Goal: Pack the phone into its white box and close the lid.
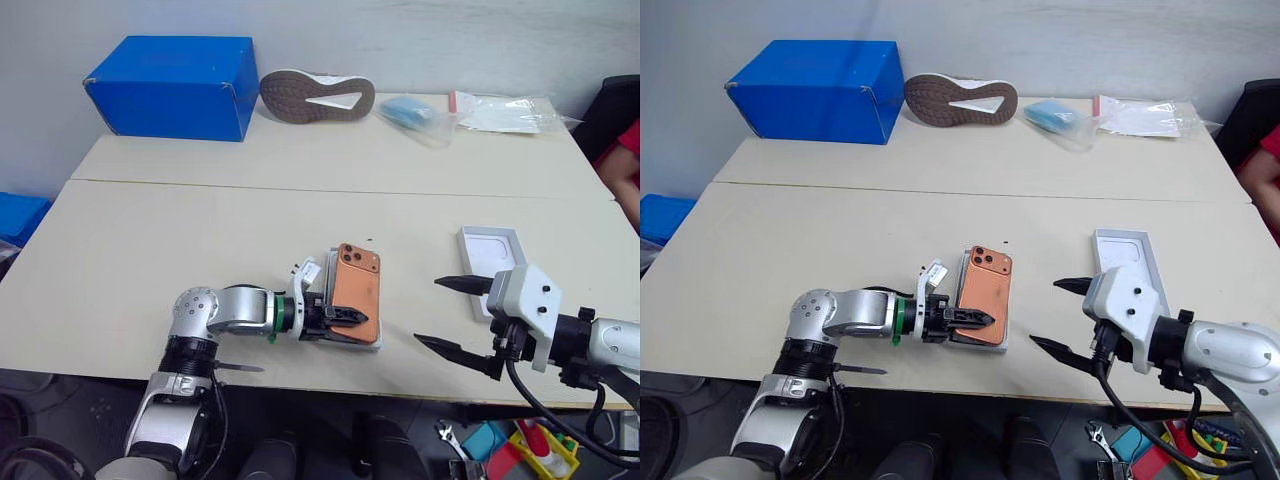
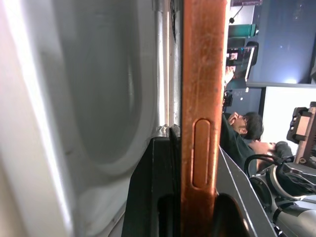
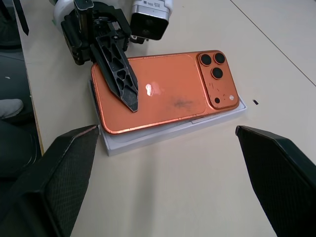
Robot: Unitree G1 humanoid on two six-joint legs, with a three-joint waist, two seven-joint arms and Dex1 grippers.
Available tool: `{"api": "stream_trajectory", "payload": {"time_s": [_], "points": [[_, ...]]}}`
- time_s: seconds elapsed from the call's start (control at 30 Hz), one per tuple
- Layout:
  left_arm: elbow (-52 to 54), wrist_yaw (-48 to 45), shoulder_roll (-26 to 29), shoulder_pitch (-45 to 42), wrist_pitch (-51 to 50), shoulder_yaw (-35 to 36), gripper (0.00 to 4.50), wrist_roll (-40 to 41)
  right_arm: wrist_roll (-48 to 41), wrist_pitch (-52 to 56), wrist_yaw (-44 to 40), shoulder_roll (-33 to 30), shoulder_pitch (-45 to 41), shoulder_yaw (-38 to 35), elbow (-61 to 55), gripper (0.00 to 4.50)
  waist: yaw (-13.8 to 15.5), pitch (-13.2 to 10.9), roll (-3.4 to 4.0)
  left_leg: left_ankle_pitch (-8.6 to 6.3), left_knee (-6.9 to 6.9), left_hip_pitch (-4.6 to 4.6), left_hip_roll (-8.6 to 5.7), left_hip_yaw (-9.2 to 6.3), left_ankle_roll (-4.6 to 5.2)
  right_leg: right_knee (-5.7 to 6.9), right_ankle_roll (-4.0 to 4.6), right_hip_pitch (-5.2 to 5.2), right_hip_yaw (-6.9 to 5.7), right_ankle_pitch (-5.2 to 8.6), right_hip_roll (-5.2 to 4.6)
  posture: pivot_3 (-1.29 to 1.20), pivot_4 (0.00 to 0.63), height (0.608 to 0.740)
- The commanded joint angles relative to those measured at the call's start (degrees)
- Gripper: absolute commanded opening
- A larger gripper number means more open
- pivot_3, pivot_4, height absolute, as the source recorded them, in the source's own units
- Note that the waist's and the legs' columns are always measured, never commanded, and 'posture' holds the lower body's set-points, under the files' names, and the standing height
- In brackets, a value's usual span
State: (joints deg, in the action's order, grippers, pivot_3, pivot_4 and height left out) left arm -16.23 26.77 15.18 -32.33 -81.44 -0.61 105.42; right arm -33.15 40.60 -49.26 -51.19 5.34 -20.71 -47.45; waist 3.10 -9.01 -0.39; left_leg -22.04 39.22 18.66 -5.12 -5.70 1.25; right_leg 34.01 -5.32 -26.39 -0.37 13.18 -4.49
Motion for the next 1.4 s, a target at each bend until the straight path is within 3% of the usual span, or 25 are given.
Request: {"api": "stream_trajectory", "payload": {"time_s": [0.03, 0.2, 0.43, 0.67, 0.83, 1.07, 1.4], "points": [[2.81, 0.26, 0.75, 0.42, 2.61, -1.76, 0.12, 4.60, -0.35, -1.52, 0.14, -1.19, -0.34, -1.79, -1.57, 4.50, 0.01, 0.00, 0.00, 0.00, 0.00, 0.00, 0.00, 0.00, 0.00, 0.00, 0.00, 0.00, 0.00, 0.00, 0.00, 0.00, 0.150, 0.740], [2.98, -0.03, 1.53, 0.24, 4.40, -5.25, 0.12, 7.34, -0.66, -1.53, 0.68, -1.56, -1.54, -1.06, -1.12, 4.50, 0.03, 0.00, 0.00, 0.00, 0.00, 0.00, -0.01, 0.00, 0.00, -0.01, 0.00, 0.01, 0.00, 0.00, 0.00, 0.00, 0.150, 0.740], [2.43, -0.87, 2.87, -0.38, 5.65, -6.90, 2.35, 7.57, -1.13, -1.21, 1.22, -1.24, -0.88, -1.17, -1.67, 4.50, 0.06, 0.00, 0.00, 0.00, 0.00, 0.00, -0.02, 0.00, 0.01, -0.03, 0.00, 0.02, 0.00, 0.00, -0.01, 0.00, 0.150, 0.740], [2.42, -7.25, 8.58, -2.44, 1.84, -7.00, 4.47, 7.58, -1.21, -1.58, 2.08, -0.96, -0.53, -0.30, -1.74, 4.50, -0.25, 0.01, 0.01, 0.01, -0.02, -0.06, 0.01, 0.02, -0.01, 0.01, 0.01, 0.04, 0.03, 0.00, 0.03, 0.00, 0.150, 0.740], [1.15, -12.13, 9.66, -4.16, 0.03, -7.14, 4.47, 7.58, -1.09, -2.13, 2.22, -0.91, -0.66, 0.19, -1.27, 4.50, -0.15, 0.01, 0.01, 0.01, -0.02, -0.05, -0.01, 0.02, -0.01, 0.02, 0.01, 0.02, 0.03, 0.01, 0.03, 0.00, 0.150, 0.740], [1.49, -6.05, 8.25, -4.55, 4.93, -8.81, 4.47, 7.57, -0.86, -2.86, 2.78, -0.65, -0.41, 0.82, -1.26, 4.50, 0.05, 0.00, 0.00, 0.02, -0.02, -0.01, -0.04, 0.00, 0.02, -0.05, 0.01, 0.03, 0.03, 0.01, -0.02, 0.00, 0.150, 0.740], [2.83, -5.54, 10.53, -9.10, 1.93, -12.64, 4.47, 7.57, -0.39, -3.63, 4.37, -0.02, 0.96, 1.54, -2.31, 4.50, -0.06, 0.00, 0.00, 0.02, -0.02, -0.02, -0.03, 0.01, 0.01, -0.01, 0.01, 0.02, 0.04, 0.01, -0.01, 0.00, 0.150, 0.740]]}}
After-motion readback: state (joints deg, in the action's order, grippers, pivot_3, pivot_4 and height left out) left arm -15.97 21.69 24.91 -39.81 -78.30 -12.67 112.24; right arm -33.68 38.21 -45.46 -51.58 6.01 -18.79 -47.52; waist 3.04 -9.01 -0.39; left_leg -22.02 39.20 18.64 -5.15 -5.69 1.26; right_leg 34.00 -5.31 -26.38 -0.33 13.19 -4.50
